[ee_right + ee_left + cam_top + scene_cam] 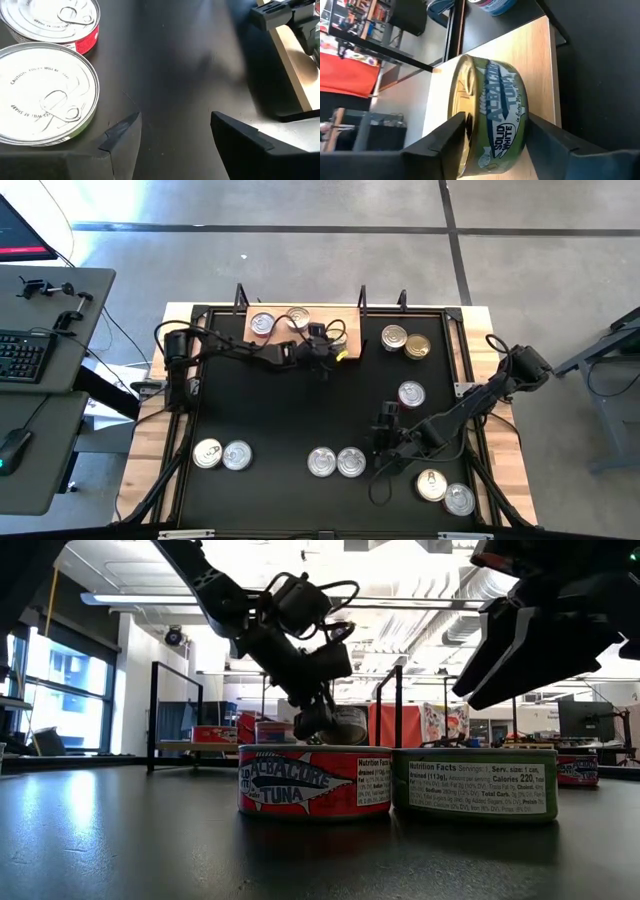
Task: Stack canned seafood by type on shelf
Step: Put the green tuna can on the shelf
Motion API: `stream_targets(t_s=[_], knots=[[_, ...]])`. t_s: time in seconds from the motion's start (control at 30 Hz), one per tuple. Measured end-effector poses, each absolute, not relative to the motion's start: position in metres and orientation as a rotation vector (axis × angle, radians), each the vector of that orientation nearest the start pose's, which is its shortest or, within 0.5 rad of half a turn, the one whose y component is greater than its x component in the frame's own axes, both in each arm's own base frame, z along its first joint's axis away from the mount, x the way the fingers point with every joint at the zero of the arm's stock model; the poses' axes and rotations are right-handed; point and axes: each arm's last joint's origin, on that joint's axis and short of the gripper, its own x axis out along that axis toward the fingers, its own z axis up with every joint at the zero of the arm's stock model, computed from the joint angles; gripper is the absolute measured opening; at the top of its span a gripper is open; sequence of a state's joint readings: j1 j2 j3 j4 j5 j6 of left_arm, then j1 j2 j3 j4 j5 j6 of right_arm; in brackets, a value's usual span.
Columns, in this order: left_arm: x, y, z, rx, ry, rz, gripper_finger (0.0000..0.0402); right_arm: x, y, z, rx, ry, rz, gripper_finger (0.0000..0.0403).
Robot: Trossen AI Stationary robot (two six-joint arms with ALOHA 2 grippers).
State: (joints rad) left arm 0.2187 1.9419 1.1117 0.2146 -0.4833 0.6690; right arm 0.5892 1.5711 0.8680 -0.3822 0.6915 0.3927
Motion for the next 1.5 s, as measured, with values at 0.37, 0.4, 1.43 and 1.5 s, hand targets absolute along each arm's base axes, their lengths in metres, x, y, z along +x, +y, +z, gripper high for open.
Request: stream_targets(t_s=[0.37, 0.4, 1.43, 1.5], knots=[[0.385, 0.117, 0.16, 0.571, 0.775, 0.502, 0.0233, 0.25, 0.144, 0.176, -0.299, 0.8, -0.29, 0.0232], [0.385, 0.117, 0.16, 0.563, 0.775, 0.495, 0.0233, 0.25, 0.144, 0.176, -0.298, 0.8, -0.291, 0.0232], [0.392, 0.115, 0.188, 0.51, 0.727, 0.308, 0.0161, 0.253, 0.141, 0.178, -0.309, 0.764, -0.332, 0.0232], [0.394, 0.118, 0.181, 0.495, 0.774, 0.288, 0.015, 0.254, 0.139, 0.178, -0.302, 0.763, -0.342, 0.0232]])
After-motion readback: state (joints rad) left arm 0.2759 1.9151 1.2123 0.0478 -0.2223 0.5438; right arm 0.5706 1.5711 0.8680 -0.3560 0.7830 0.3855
